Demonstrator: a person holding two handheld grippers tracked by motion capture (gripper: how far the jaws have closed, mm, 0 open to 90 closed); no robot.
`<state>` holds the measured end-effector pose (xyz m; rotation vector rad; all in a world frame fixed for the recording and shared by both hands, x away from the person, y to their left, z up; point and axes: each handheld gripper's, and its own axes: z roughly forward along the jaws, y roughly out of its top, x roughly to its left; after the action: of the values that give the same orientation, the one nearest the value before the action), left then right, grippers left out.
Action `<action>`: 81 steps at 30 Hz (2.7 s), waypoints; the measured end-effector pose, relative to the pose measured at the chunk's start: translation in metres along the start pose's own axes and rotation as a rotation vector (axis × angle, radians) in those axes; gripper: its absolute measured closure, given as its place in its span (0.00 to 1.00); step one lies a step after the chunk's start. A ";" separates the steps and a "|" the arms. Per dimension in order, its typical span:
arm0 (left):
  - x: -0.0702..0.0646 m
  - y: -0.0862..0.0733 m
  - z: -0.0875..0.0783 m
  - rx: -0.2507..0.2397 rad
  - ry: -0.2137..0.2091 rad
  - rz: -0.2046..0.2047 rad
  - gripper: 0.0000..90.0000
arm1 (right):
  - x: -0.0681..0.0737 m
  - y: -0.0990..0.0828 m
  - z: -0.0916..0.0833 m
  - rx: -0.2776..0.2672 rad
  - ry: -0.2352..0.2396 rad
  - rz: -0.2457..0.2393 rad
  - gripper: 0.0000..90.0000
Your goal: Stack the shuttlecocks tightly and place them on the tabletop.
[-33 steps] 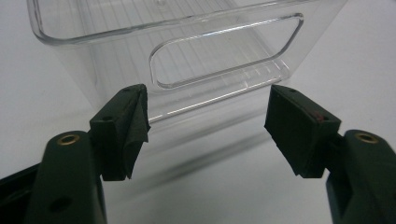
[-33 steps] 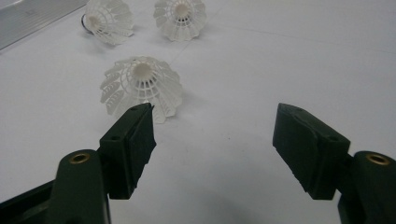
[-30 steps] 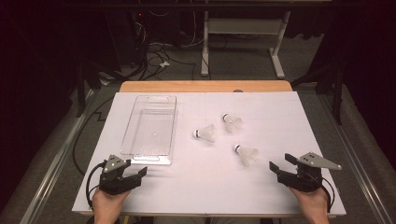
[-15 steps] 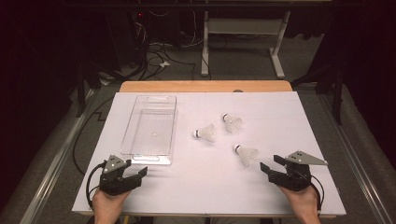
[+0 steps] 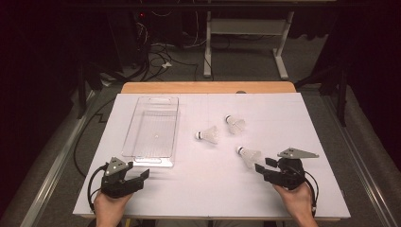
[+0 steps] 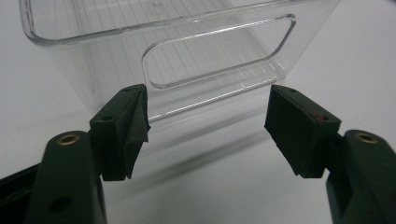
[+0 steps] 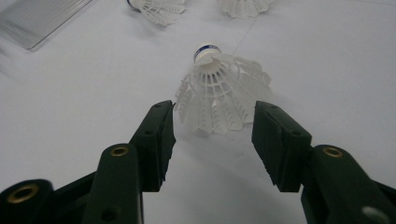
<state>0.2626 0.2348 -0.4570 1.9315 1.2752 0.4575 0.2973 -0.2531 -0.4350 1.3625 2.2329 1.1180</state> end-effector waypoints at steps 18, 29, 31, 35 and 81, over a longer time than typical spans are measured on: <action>0.000 0.000 0.000 0.000 -0.002 -0.001 0.35 | 0.020 0.016 0.018 0.089 0.014 -0.018 0.66; -0.001 0.000 0.000 0.004 0.006 0.008 0.35 | 0.023 0.022 0.031 0.113 -0.016 -0.008 0.75; -0.001 0.000 0.000 0.004 0.006 0.008 0.34 | 0.022 0.023 0.032 0.110 -0.021 -0.003 0.78; -0.001 0.000 0.000 0.004 0.006 0.004 0.34 | 0.020 0.025 0.034 0.112 -0.024 0.013 0.84; 0.000 -0.001 -0.001 0.002 0.008 0.002 0.34 | 0.009 0.040 0.029 0.128 0.051 -0.096 1.00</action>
<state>0.2614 0.2352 -0.4572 1.9347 1.2789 0.4652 0.3353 -0.2218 -0.4227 1.2723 2.4156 1.0041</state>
